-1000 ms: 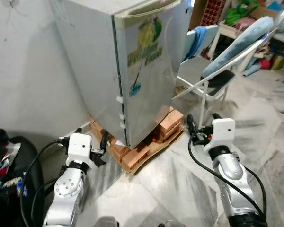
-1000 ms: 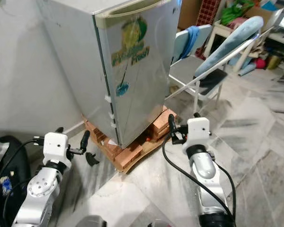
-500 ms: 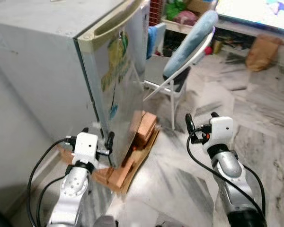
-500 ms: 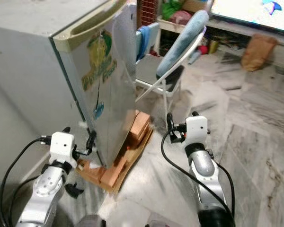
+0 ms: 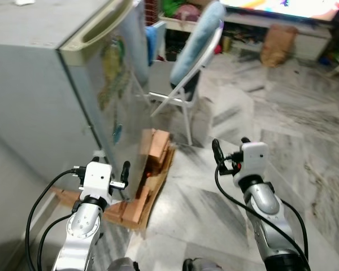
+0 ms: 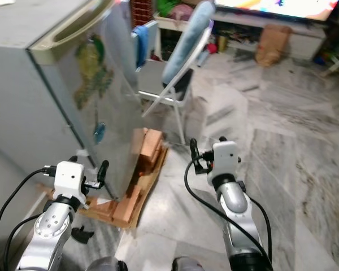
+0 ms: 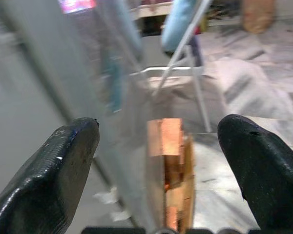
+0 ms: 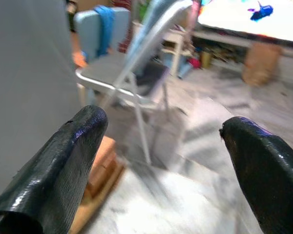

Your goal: Restocking fridge

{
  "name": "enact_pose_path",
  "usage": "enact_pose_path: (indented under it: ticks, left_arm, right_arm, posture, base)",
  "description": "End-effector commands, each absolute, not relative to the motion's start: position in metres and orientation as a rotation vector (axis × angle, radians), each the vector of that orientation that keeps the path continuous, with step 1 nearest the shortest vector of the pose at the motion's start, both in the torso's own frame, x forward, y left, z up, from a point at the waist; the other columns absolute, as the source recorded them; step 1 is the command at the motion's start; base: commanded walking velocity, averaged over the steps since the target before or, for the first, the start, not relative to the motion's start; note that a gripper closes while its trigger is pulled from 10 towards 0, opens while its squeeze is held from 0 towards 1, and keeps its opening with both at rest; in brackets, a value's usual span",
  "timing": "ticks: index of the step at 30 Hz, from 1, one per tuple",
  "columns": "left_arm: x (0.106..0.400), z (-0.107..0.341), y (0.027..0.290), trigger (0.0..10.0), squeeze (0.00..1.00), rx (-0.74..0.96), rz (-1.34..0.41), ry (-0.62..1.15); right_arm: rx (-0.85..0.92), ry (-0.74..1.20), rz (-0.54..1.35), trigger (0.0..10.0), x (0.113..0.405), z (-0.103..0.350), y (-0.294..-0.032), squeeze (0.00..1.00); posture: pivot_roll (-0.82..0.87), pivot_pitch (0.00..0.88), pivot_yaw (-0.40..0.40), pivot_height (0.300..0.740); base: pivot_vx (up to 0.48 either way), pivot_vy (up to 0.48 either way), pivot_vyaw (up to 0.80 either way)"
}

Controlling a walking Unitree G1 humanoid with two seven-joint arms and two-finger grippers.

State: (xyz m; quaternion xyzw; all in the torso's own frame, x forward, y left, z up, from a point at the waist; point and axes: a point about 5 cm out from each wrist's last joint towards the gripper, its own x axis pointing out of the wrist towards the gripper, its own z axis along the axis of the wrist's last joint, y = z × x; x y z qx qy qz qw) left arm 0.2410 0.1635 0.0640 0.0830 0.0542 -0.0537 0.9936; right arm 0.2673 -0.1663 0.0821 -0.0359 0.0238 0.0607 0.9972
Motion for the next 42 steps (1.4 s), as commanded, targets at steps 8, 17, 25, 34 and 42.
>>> enact_pose_path:
  ticks: [8,17,25,34,42]
  left_arm:
    - [0.243,0.069,0.171,10.0,0.00,0.199,-0.039,0.089]
    - [0.267,0.080,0.198,10.0,0.00,0.254,0.078,0.066]
    - [0.301,0.100,0.216,10.0,0.00,0.288,0.134,0.004]
    - [0.322,0.110,0.218,10.0,0.00,0.270,0.153,-0.021]
    - [0.339,0.131,0.171,10.0,0.00,0.357,-0.106,-0.131]
  right_arm:
    - [-0.087,0.098,0.142,10.0,0.254,0.074,-0.165,0.00]
    - [-0.090,0.163,0.216,10.0,0.230,0.067,-0.166,0.00]
    - [-0.097,0.211,0.200,10.0,0.212,0.070,-0.182,0.00]
    - [-0.099,0.220,0.201,10.0,0.208,0.074,-0.184,0.00]
    - [-0.078,0.258,0.207,10.0,0.193,0.072,-0.183,0.00]
  posture:
    - [0.06,0.106,-0.001,0.740]
    - [0.05,0.120,-0.007,0.740]
    - [0.02,0.142,-0.022,0.740]
    - [-0.01,0.145,-0.016,0.740]
    - [-0.01,0.149,-0.021,0.740]
  base:
    - [0.000,0.000,-0.30]
    - [0.000,0.000,0.00]
    - [0.000,0.000,0.00]
    - [0.000,0.000,0.00]
    - [0.000,0.000,0.00]
